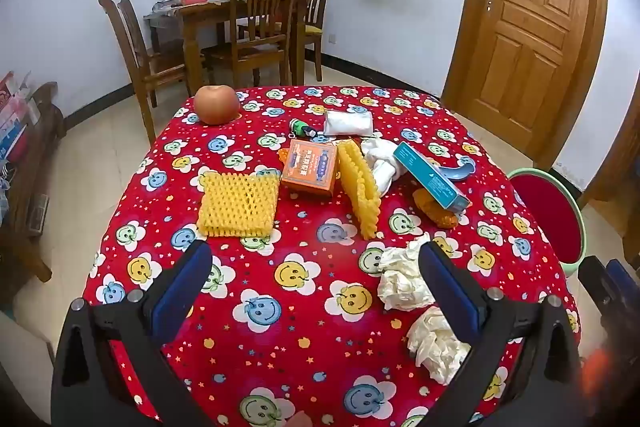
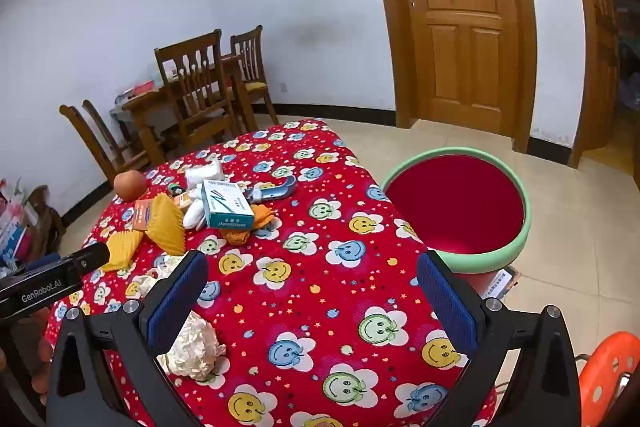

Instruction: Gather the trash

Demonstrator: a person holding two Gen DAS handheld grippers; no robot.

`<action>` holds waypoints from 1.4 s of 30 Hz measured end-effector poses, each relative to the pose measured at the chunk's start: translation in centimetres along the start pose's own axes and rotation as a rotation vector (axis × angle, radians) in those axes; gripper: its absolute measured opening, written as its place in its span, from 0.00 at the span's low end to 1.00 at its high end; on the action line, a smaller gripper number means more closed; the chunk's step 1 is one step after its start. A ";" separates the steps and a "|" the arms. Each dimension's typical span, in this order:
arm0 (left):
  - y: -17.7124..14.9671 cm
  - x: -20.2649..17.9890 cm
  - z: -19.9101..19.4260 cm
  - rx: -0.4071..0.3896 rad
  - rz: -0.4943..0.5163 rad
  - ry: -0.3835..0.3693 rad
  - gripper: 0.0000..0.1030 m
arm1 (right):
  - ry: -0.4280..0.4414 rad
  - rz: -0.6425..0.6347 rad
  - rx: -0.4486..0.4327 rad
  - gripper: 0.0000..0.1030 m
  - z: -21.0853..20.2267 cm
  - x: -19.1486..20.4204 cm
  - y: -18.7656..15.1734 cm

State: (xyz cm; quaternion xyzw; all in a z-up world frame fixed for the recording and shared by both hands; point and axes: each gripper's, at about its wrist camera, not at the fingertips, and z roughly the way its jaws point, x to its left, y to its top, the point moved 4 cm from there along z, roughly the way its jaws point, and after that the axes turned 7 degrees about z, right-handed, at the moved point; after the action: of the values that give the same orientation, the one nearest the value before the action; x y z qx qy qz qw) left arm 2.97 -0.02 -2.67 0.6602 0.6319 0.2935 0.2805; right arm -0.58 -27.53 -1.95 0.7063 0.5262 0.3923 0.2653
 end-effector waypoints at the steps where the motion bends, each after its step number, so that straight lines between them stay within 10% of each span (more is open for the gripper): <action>1: 0.0 0.0 0.0 0.000 0.000 0.001 0.98 | -0.002 0.000 0.004 1.00 0.0 0.0 0.0; 42: 0.1 -0.9 0.0 0.004 -0.002 -0.011 0.98 | 0.002 -0.001 -0.003 1.00 -0.2 0.2 0.3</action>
State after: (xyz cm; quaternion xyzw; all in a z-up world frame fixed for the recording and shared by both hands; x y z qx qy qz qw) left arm 3.00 -0.88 -2.58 0.6618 0.6315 0.2883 0.2830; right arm -0.55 -27.46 -1.60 0.7051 0.5262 0.3939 0.2661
